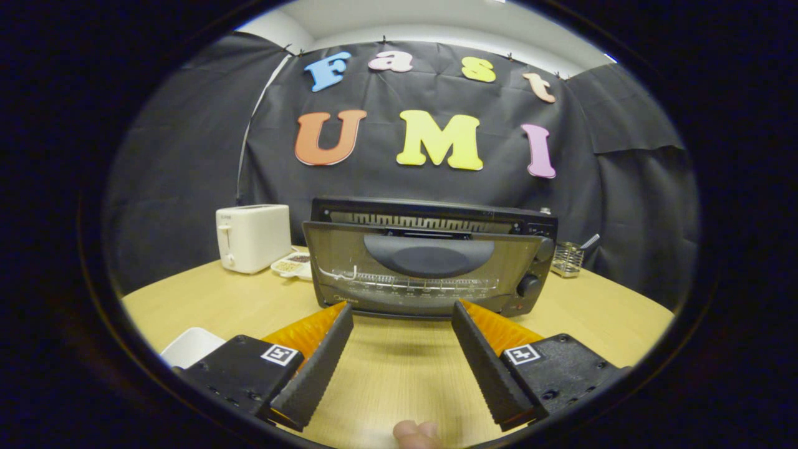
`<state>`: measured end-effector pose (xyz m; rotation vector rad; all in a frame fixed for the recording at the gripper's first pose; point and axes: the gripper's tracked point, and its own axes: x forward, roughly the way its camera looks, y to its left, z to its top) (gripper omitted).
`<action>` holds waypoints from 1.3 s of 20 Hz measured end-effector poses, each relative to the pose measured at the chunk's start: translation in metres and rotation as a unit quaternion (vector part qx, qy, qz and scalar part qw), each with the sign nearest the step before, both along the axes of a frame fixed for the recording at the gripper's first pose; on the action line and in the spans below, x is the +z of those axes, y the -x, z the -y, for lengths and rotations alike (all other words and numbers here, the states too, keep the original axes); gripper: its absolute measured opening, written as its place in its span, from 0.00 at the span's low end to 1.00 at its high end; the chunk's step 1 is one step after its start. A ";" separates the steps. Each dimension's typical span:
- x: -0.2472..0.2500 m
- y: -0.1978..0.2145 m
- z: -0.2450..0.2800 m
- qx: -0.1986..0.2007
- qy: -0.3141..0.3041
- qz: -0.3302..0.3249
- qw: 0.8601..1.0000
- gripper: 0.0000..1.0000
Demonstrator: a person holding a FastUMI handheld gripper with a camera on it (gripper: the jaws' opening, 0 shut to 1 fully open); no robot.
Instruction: Open the toaster oven, put the food inside, and close the toaster oven door.
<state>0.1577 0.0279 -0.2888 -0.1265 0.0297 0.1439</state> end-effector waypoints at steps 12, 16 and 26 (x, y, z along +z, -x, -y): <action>0.053 0.065 0.032 -0.021 -0.049 -0.025 0.998 1.00; 0.117 0.102 0.059 -0.037 -0.052 0.005 0.998 1.00; 0.248 0.243 0.101 -0.045 -0.066 0.089 0.993 1.00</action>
